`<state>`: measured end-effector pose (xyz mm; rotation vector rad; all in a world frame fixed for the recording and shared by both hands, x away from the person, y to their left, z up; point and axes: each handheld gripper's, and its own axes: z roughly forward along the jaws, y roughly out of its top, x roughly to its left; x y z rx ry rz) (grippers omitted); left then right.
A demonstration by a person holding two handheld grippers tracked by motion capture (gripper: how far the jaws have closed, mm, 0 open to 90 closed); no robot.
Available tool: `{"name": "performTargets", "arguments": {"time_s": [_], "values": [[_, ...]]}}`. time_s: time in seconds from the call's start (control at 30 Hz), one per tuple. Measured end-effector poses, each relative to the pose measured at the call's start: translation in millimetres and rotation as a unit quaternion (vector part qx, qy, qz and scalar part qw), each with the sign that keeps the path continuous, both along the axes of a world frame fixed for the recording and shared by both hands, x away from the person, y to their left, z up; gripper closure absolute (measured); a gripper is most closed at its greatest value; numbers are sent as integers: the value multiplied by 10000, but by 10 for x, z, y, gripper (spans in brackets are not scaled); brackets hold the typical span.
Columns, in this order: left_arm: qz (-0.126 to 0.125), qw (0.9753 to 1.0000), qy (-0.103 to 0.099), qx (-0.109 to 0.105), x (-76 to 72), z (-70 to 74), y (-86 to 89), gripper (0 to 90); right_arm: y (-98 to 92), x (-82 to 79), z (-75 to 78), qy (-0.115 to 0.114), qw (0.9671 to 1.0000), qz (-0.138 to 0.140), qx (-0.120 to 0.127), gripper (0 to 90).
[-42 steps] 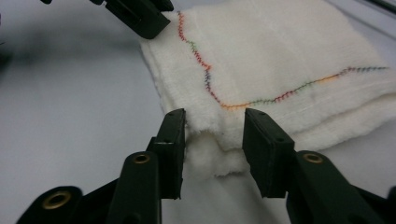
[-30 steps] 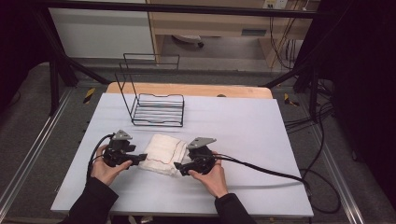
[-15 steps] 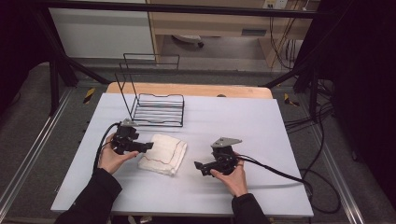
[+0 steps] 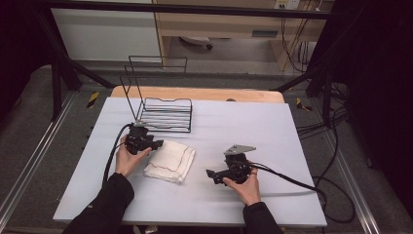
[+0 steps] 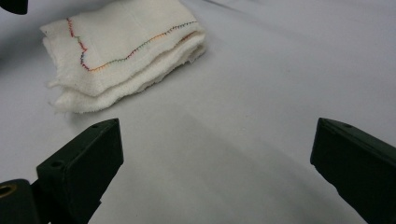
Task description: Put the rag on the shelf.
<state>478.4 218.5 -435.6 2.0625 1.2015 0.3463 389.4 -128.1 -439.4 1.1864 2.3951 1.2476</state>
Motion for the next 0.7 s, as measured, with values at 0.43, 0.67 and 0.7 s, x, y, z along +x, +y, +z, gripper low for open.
{"name": "performTargets", "arguments": {"time_s": [0.43,0.67,0.7], "values": [[-168,9999,12,27,12,-77,-98,691,1,16,1,9,10000,-7,47,26],[-266,9995,-65,136,-14,-87,-148,789,33,48,12,17,9999,-49,109,17],[-292,9994,-85,180,-19,-86,-158,789,33,48,12,17,9999,-49,109,17]]}}
